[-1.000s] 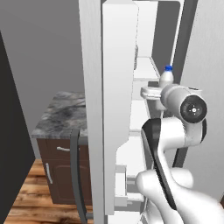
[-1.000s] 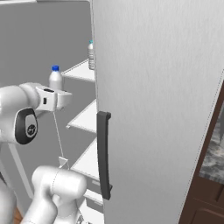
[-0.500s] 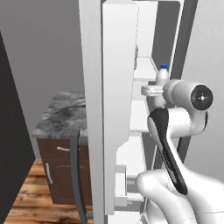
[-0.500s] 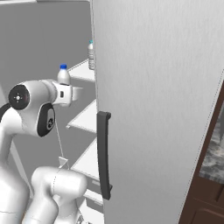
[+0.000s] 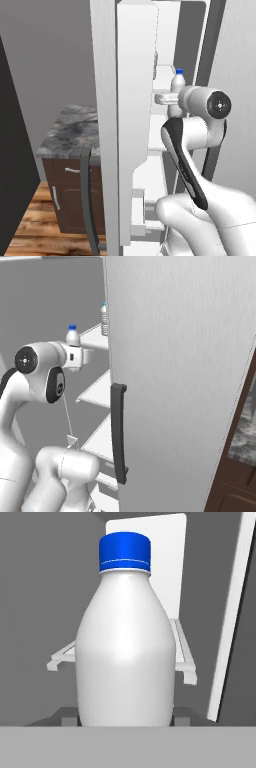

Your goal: Take the bottled waters from the counter and place them in the freezer to freeze. Close the freezer door after placing the bottles.

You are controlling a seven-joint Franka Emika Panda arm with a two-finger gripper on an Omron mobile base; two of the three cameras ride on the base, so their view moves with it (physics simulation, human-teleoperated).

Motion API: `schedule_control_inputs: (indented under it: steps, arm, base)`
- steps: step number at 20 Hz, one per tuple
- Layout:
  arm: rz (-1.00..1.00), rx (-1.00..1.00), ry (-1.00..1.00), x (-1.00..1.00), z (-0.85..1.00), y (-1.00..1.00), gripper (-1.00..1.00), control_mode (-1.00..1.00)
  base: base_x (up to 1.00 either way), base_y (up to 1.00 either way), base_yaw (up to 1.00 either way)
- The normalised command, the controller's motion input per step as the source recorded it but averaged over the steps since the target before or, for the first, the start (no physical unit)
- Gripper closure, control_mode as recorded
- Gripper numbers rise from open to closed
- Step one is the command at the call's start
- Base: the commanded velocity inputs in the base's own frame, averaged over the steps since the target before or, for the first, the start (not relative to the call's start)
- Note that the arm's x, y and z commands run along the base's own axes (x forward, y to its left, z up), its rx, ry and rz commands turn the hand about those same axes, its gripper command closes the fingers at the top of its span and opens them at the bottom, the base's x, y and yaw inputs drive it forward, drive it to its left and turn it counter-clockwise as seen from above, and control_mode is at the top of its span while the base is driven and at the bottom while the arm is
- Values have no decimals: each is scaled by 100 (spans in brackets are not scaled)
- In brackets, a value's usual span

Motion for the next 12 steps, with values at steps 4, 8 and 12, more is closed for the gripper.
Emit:
schedule_control_inputs:
  steps: [4,8,12]
  arm:
    - [0,0,-10,46,7,2,100,-100]
    - [3,3,-12,38,14,0,100,-100]
    - [4,1,-14,39,3,0,100,-100]
  base:
    - [0,0,0]
    - [0,0,0]
    - [0,0,0]
